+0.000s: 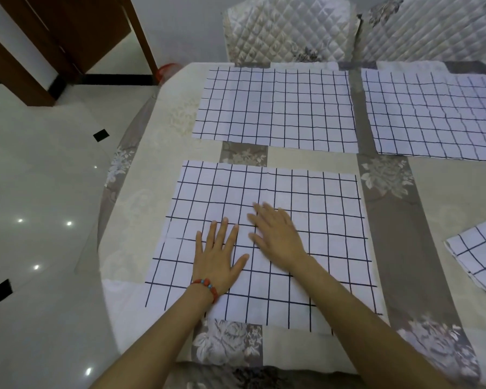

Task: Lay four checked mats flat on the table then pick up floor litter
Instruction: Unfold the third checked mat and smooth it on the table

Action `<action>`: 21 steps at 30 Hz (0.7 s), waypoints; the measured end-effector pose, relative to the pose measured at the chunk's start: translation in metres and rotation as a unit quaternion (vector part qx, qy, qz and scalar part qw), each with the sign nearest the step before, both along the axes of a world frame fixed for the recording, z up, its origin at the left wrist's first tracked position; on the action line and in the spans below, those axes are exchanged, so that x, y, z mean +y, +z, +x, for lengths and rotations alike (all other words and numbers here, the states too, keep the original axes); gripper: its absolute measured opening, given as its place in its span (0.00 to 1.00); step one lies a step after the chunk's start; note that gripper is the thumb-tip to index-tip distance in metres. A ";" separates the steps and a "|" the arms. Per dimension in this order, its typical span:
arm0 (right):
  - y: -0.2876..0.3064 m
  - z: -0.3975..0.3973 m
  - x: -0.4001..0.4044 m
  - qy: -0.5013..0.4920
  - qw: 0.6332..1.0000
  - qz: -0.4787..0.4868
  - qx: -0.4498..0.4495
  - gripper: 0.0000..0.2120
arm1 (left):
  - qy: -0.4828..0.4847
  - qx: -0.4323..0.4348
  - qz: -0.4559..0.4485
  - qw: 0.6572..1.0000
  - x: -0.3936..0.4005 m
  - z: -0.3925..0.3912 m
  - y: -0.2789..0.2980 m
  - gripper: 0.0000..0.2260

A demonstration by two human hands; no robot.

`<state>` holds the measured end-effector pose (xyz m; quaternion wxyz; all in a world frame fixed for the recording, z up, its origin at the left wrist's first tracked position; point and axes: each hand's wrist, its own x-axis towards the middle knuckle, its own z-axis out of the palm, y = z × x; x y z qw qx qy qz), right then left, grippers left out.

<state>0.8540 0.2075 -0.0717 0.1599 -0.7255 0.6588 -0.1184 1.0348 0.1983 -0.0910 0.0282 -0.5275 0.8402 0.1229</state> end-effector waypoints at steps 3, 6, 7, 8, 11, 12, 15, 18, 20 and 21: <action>-0.015 -0.025 -0.015 -0.009 0.999 0.023 0.045 0.25 | -0.003 -0.007 -0.002 1.000 -0.001 0.000 -0.001 0.32; -0.012 -0.081 -0.035 -0.197 0.978 0.056 0.034 0.26 | -0.001 -0.007 0.004 1.000 -0.002 0.001 -0.001 0.32; -0.009 -0.097 -0.036 -0.252 0.965 0.072 0.030 0.26 | -0.001 -0.008 0.005 1.000 -0.002 0.000 -0.001 0.32; -0.005 -0.108 -0.033 -0.300 0.950 0.079 0.029 0.26 | 0.000 -0.008 0.006 1.000 -0.001 0.000 -0.001 0.32; 0.003 -0.094 -0.015 -0.345 0.938 0.035 0.027 0.27 | 0.003 -0.010 0.005 1.000 -0.001 0.001 -0.002 0.33; 0.004 -0.074 -0.006 -0.302 0.953 0.022 0.020 0.27 | 0.005 -0.009 0.005 1.000 -0.002 0.001 -0.003 0.33; -0.005 -0.007 0.024 -0.113 0.993 0.042 0.020 0.26 | 0.010 -0.002 0.004 1.000 -0.002 0.001 -0.005 0.33; -0.017 -0.001 0.049 -0.152 0.986 0.053 0.042 0.26 | 0.018 0.004 0.011 1.000 -0.003 0.002 -0.006 0.33; -0.019 -0.023 0.064 -0.256 0.965 0.049 0.033 0.26 | 0.049 0.003 0.010 0.999 -0.006 0.009 -0.005 0.33; -0.020 -0.033 0.072 -0.287 0.956 0.048 0.034 0.26 | 0.076 0.002 0.010 0.997 -0.008 0.013 -0.004 0.33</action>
